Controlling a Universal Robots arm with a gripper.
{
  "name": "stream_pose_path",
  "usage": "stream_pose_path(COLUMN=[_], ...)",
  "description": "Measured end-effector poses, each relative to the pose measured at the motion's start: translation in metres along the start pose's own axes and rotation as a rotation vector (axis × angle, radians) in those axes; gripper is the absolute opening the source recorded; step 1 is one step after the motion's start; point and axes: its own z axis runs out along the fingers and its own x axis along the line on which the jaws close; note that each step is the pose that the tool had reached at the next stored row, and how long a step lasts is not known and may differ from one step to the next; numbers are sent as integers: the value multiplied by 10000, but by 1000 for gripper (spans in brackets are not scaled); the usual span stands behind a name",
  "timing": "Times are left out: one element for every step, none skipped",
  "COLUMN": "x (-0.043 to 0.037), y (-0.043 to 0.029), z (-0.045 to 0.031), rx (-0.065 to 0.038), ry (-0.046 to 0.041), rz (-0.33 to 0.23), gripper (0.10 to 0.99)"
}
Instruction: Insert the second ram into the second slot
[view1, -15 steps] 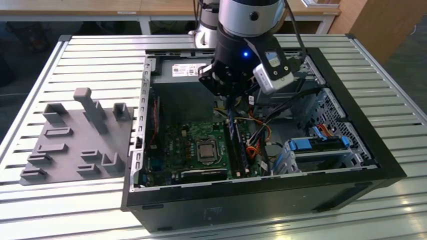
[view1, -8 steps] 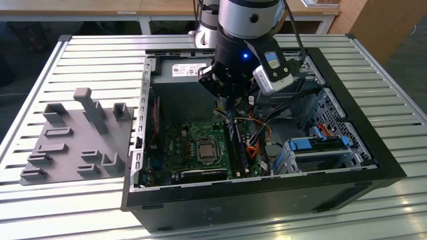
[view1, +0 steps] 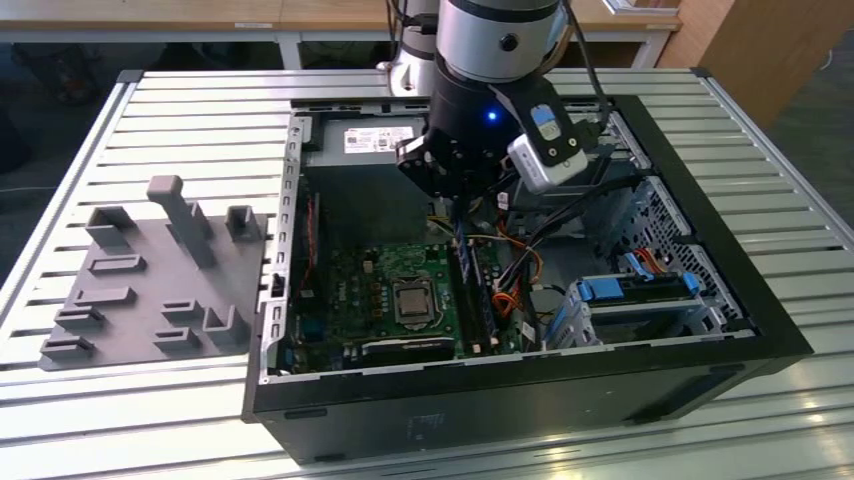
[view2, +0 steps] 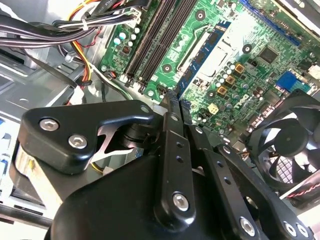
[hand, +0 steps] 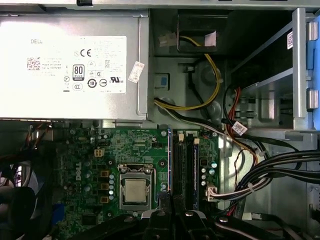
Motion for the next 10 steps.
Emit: stream_pose_path(x=[0, 0, 0, 0, 0, 0, 0, 0, 0, 0], y=[0, 0, -1, -1, -1, -1, -2, -2, -2, -2], z=[6, 11, 17, 23, 29, 35, 40, 46, 50, 55], rx=[0, 0, 2, 1, 1, 1, 1, 1, 1, 2], ry=[1, 1, 2, 1, 1, 1, 2, 1, 1, 2], rz=[-5, -7, -8, -8, -8, -8, -8, -8, -8, -8], gripper=[133, 133, 133, 133, 133, 133, 133, 133, 133, 133])
